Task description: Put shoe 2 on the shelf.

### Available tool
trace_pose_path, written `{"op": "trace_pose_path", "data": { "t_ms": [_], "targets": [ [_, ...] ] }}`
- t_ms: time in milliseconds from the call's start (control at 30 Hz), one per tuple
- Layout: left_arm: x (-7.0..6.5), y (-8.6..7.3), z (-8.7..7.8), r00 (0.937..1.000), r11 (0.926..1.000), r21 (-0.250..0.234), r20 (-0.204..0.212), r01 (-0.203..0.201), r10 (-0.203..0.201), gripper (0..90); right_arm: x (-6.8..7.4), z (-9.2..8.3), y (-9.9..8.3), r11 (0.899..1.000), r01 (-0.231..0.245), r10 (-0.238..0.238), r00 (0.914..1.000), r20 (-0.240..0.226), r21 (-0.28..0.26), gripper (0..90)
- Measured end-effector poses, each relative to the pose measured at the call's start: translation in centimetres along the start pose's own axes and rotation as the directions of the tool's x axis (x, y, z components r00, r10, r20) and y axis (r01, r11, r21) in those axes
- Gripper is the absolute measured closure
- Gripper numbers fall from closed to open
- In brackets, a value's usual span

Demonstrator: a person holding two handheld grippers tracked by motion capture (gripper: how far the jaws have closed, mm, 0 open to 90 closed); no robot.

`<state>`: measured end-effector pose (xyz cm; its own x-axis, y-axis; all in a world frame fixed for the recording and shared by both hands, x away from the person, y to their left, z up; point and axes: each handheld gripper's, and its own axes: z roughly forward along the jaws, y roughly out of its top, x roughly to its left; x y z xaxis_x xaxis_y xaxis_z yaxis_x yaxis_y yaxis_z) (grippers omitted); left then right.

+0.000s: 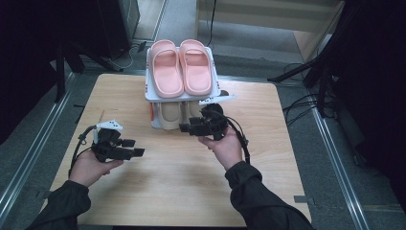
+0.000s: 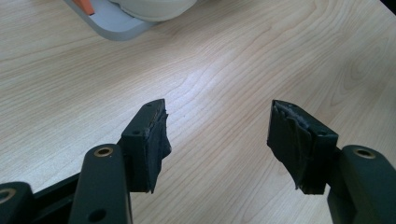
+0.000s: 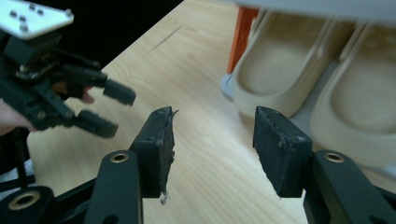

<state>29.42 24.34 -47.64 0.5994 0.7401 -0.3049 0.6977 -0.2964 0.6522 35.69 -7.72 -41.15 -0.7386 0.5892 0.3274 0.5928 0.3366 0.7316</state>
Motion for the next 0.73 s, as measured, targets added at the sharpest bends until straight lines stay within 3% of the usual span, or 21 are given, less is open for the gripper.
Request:
{"op": "trace_pose_path", "data": {
  "t_ms": [167,433,567,600,667,700,733],
  "targets": [
    [-0.2,0.0,0.3,0.9997,1.0000,0.000,0.023,-0.006,0.006,36.6,0.0,0.1,-2.3,1.000,0.011,-0.011,0.9991,-0.041,-0.001,48.1],
    [-0.9,-0.2,0.9,0.9990,0.9998,0.002,0.039,-0.021,0.021,33.6,-0.2,0.5,-5.2,0.999,0.042,-0.041,0.9971,-0.064,0.016,46.6],
    [-1.0,-0.4,0.9,0.9986,0.9994,-0.010,0.040,-0.034,0.034,31.3,-0.6,0.7,-6.1,0.999,0.047,-0.044,0.9917,-0.121,0.024,40.9],
    [-1.0,-0.5,0.9,0.9985,0.9993,-0.022,0.044,-0.031,0.032,30.5,-0.7,0.8,-6.2,0.997,0.076,-0.072,0.9884,-0.134,0.024,34.8],
    [-1.0,-0.6,0.9,0.9986,0.9990,-0.032,0.043,-0.031,0.032,28.2,-0.7,0.9,-6.4,0.995,0.098,-0.094,0.9866,-0.133,0.025,32.3],
    [-0.9,-0.7,1.1,0.9985,0.9979,-0.049,0.031,-0.042,0.044,27.2,-0.7,1.1,-6.8,0.988,0.149,-0.144,0.9801,-0.137,0.030,28.2],
    [-0.9,-0.7,1.1,0.9986,0.9981,-0.048,0.035,-0.038,0.040,27.2,-0.7,1.2,-7.0,0.988,0.152,-0.148,0.9802,-0.132,0.026,27.7]
  ]
}}
